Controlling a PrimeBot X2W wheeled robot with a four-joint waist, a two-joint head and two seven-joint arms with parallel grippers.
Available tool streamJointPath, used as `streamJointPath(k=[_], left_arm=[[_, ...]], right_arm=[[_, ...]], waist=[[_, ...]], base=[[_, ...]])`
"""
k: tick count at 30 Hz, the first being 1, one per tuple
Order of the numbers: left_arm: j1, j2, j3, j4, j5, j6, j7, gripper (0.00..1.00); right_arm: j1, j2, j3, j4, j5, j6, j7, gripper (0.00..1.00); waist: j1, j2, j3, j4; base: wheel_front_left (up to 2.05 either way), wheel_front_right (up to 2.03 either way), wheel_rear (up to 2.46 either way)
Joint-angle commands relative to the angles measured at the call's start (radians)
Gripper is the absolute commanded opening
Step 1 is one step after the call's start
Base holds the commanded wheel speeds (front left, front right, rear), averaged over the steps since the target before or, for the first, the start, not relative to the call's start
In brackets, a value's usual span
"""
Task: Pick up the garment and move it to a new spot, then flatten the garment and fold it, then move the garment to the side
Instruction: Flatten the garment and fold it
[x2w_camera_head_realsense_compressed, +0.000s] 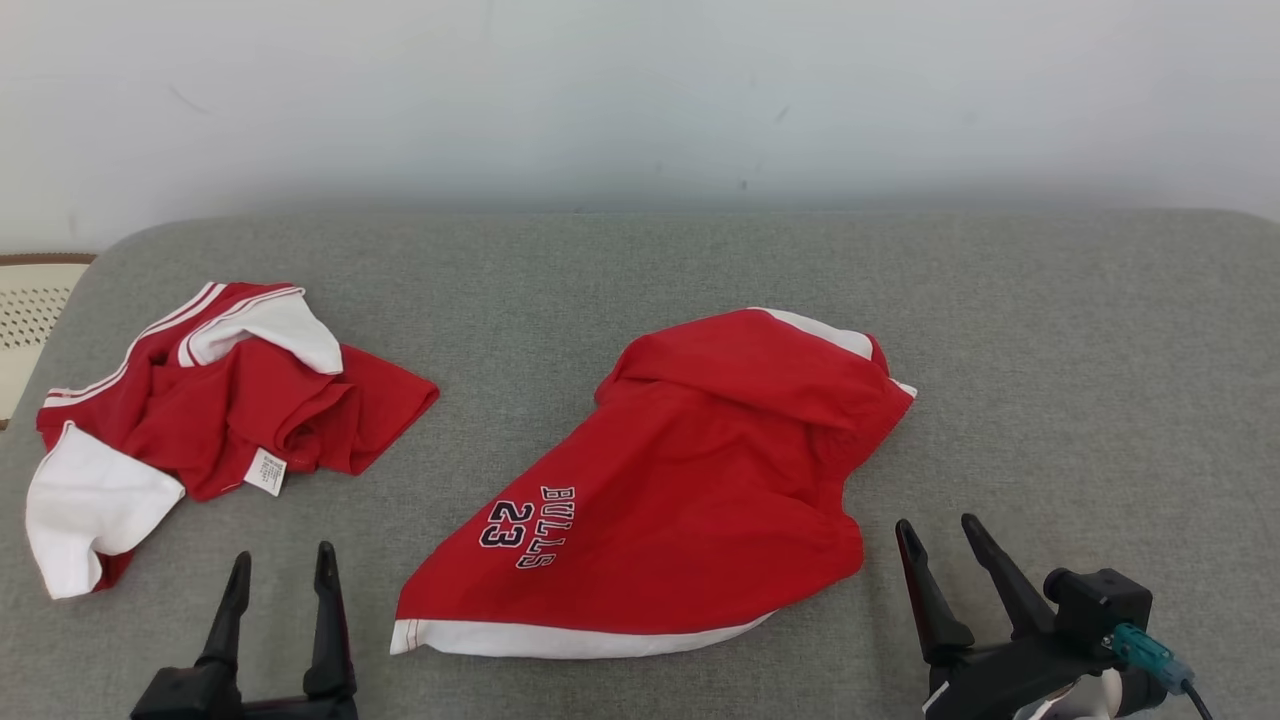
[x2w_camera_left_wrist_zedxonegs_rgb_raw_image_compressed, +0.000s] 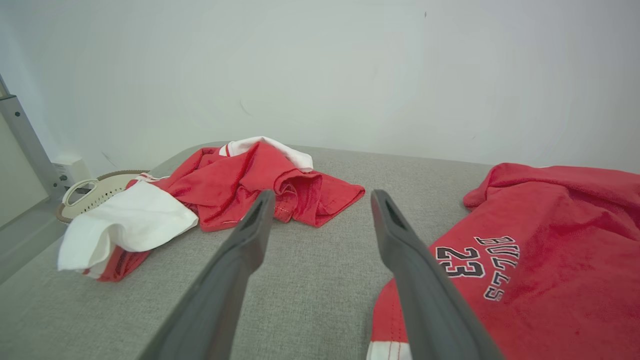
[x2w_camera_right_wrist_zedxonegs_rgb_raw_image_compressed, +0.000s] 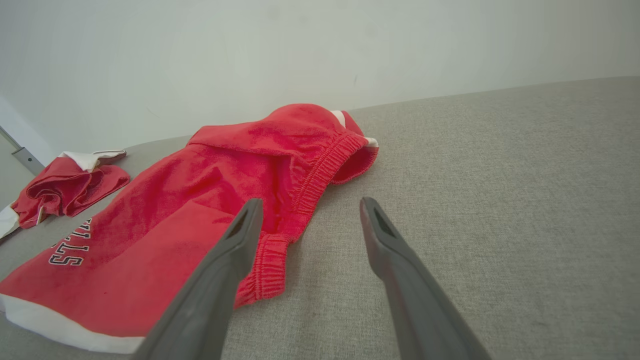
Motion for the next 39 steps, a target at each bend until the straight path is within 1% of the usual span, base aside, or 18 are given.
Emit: streamJointPath(k=[1, 3, 7, 16, 18, 22, 26, 27, 28, 29, 35, 39], left_arm=[[0.014, -0.001, 0.01, -0.001, 0.008, 0.001, -0.004, 1.0], [0.017, -0.003, 0.025, 0.002, 0.013, 0.001, -0.004, 1.0], [0.018, -0.007, 0.041, 0.012, 0.019, -0.016, -0.004, 1.0], [0.007, -0.017, 0.061, 0.027, 0.033, -0.027, -0.004, 1.0], [0.003, -0.02, 0.062, 0.03, 0.035, -0.035, -0.004, 1.0], [-0.003, -0.023, 0.057, 0.034, 0.035, -0.041, -0.004, 1.0], [-0.007, -0.026, 0.056, 0.037, 0.035, -0.044, -0.004, 1.0], [-0.007, -0.027, 0.057, 0.037, 0.035, -0.045, -0.004, 1.0], [-0.006, -0.027, 0.058, 0.037, 0.036, -0.046, -0.004, 1.0], [-0.005, -0.028, 0.06, 0.038, 0.037, -0.047, -0.004, 1.0], [0.003, -0.03, 0.067, 0.048, 0.034, -0.052, -0.004, 1.0], [0.008, -0.031, 0.065, 0.055, 0.029, -0.058, -0.004, 1.0]], right_arm=[[0.006, -0.009, 0.005, 0.007, 0.007, 0.001, 0.005, 1.0], [0.001, -0.011, 0.016, 0.023, 0.02, 0.001, 0.007, 1.0], [-0.011, -0.02, 0.045, 0.044, 0.047, 0.001, 0.022, 1.0], [-0.054, -0.043, 0.117, 0.086, 0.112, 0.001, 0.064, 1.0], [-0.07, -0.048, 0.147, 0.121, 0.135, 0.001, 0.089, 1.0], [-0.098, -0.053, 0.184, 0.173, 0.175, 0.001, 0.101, 1.0], [-0.118, -0.056, 0.216, 0.208, 0.194, 0.001, 0.094, 1.0], [-0.127, -0.056, 0.224, 0.218, 0.203, 0.001, 0.086, 0.86], [-0.132, -0.055, 0.233, 0.225, 0.211, 0.001, 0.08, 0.11], [-0.136, -0.057, 0.243, 0.233, 0.219, 0.001, 0.074, 0.0], [-0.162, -0.074, 0.29, 0.247, 0.249, 0.001, 0.04, 0.0], [-0.143, -0.091, 0.313, 0.195, 0.284, 0.001, 0.026, 0.0]], waist=[[-0.0001, 0.0, -0.001, 0.004], [-0.0001, 0.0, -0.002, 0.009], [-0.0001, 0.0, -0.005, 0.021], [-0.0001, 0.0, -0.009, 0.044], [-0.0001, 0.0, -0.008, 0.054], [-0.0001, 0.0, -0.004, 0.07], [-0.0001, 0.0, -0.002, 0.081], [-0.0001, 0.0, -0.002, 0.083], [-0.0001, 0.0, -0.002, 0.084], [-0.0001, 0.0, -0.001, 0.085], [-0.0001, 0.0, -0.008, 0.073], [-0.0001, 0.0, -0.015, 0.054]], base=[[0.0, 0.0, 0.0], [0.0, 0.0, 0.0], [0.0, 0.0, 0.0], [0.0, 0.0, 0.0], [0.0, 0.0, 0.0], [0.0, 0.0, 0.0], [0.0, 0.0, 0.0], [0.0, 0.0, 0.0], [0.0, 0.0, 0.0], [0.0, 0.0, 0.0], [0.0, 0.0, 0.0], [0.0, 0.0, 0.0]])
